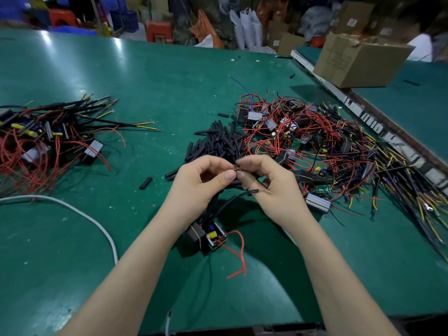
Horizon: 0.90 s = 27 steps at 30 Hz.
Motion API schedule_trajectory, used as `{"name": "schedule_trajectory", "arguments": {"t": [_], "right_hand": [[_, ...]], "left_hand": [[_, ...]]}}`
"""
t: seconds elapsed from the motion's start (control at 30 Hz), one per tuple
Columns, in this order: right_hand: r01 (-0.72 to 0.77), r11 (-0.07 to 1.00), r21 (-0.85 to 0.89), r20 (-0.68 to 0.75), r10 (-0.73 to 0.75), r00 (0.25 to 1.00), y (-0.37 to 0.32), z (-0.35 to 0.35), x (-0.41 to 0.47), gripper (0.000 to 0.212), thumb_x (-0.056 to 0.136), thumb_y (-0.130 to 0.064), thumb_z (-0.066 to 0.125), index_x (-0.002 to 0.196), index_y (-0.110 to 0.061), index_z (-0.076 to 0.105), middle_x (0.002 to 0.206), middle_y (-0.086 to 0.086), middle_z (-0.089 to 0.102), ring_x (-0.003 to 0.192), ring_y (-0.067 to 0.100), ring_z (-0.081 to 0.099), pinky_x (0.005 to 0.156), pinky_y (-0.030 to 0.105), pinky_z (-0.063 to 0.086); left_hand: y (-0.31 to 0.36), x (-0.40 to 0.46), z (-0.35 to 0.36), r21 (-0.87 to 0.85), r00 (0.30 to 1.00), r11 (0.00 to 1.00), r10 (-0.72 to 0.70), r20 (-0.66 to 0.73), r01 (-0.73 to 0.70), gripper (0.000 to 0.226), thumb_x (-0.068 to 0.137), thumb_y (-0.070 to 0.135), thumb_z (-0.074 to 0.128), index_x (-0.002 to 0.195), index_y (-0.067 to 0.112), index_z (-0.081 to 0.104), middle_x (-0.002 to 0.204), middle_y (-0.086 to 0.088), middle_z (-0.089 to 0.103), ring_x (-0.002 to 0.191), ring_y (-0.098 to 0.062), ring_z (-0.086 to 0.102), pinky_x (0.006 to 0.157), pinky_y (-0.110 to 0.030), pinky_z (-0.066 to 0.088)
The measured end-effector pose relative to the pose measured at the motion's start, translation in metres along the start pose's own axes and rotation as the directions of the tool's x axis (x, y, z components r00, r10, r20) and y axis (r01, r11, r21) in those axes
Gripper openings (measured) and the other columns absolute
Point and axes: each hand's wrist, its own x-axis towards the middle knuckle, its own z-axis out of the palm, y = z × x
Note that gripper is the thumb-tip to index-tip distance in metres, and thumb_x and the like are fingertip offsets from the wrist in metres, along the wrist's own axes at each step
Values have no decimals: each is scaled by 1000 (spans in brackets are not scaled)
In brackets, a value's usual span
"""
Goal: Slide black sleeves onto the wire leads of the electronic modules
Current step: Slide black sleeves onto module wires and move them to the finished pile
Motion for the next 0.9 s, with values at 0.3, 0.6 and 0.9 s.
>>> {"name": "schedule_trajectory", "arguments": {"t": [0.3,0.6,0.9], "right_hand": [[-86,993,86,-5,87,996,-2,4,0,18,90,-12,65,86,-29,61,78,-22,63,77,-9,57,70,5,41],[-126,976,175,28,124,992,0,3,1,15,88,-13,67,86,-28,64,82,-11,68,80,5,61,74,14,47],[56,981,-184,-52,-67,996,9,14,-4,14,89,-23,60,100,-32,57,92,-14,63,85,9,61,75,40,52]], "left_hand": [[0,-1,0,-6,999,999,-35,-28,34,13,83,11,69,87,24,68,77,8,68,70,1,60,68,-11,47],[2,-2,0,27,998,1000,8,-66,-6,13,84,12,69,82,25,68,75,10,68,72,-4,59,72,-17,48],[-1,-4,7,239,975,971,52,-215,1,13,88,19,64,80,29,63,84,2,66,74,-9,57,73,-24,46]]}}
